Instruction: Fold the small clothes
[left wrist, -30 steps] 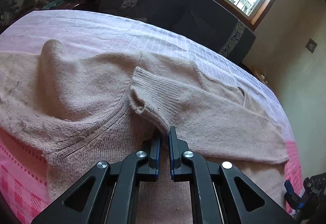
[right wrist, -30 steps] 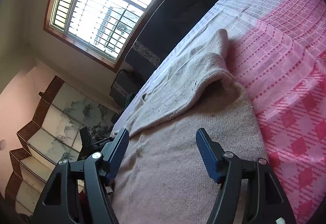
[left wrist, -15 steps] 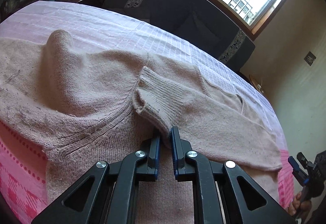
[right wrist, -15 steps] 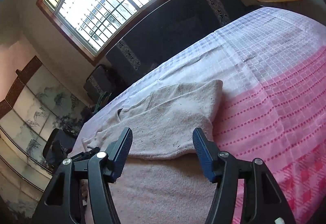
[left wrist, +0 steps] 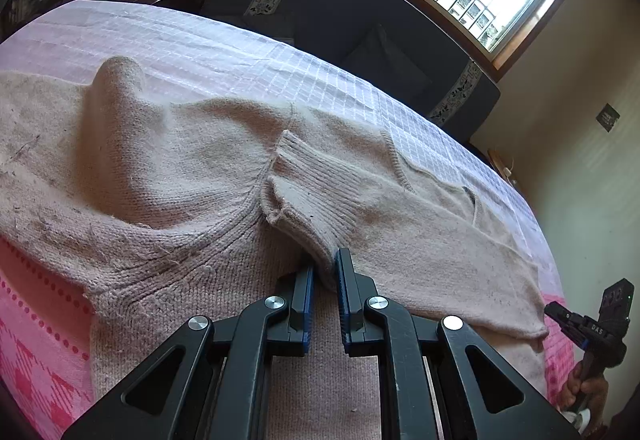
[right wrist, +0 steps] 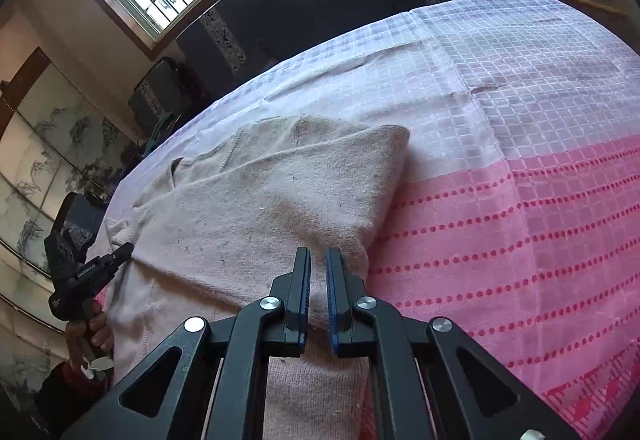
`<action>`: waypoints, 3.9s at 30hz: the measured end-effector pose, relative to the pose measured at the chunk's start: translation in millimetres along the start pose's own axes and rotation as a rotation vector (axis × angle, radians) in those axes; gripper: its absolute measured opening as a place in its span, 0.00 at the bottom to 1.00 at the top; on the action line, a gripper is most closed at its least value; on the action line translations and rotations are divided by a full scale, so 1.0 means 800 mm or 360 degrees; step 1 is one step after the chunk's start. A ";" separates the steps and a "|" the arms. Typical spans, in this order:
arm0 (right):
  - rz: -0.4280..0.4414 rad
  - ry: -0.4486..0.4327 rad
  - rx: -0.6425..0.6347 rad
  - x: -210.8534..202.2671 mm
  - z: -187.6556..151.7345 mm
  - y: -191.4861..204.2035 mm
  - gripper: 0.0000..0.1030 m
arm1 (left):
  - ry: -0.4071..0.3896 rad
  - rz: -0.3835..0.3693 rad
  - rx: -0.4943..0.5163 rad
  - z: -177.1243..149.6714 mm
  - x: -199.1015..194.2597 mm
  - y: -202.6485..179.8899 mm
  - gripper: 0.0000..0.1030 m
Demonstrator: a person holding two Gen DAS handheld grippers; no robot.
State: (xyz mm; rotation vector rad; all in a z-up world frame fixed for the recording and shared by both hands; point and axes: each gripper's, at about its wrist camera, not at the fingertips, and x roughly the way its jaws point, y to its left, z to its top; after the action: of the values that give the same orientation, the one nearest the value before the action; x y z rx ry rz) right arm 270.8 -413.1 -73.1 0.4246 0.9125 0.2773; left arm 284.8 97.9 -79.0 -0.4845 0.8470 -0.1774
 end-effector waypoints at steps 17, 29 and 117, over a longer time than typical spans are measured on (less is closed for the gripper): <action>-0.0046 -0.0072 -0.0159 -0.003 -0.046 0.089 0.26 | -0.0057 -0.0115 -0.0028 -0.010 -0.048 0.003 0.15; -0.0116 0.0013 -0.0426 0.014 -0.126 0.137 0.36 | -0.0304 0.0019 -0.0976 0.064 -0.247 0.372 0.56; 0.0712 -0.0383 0.0592 0.002 0.029 0.006 0.08 | -0.0362 -0.0275 -0.0323 -0.057 -0.060 -0.005 0.82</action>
State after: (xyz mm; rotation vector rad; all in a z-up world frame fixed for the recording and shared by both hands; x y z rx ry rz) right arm 290.3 -414.0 -59.7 0.9898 0.6230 0.4553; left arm 219.2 95.5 -70.5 -0.7548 0.6026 -0.1920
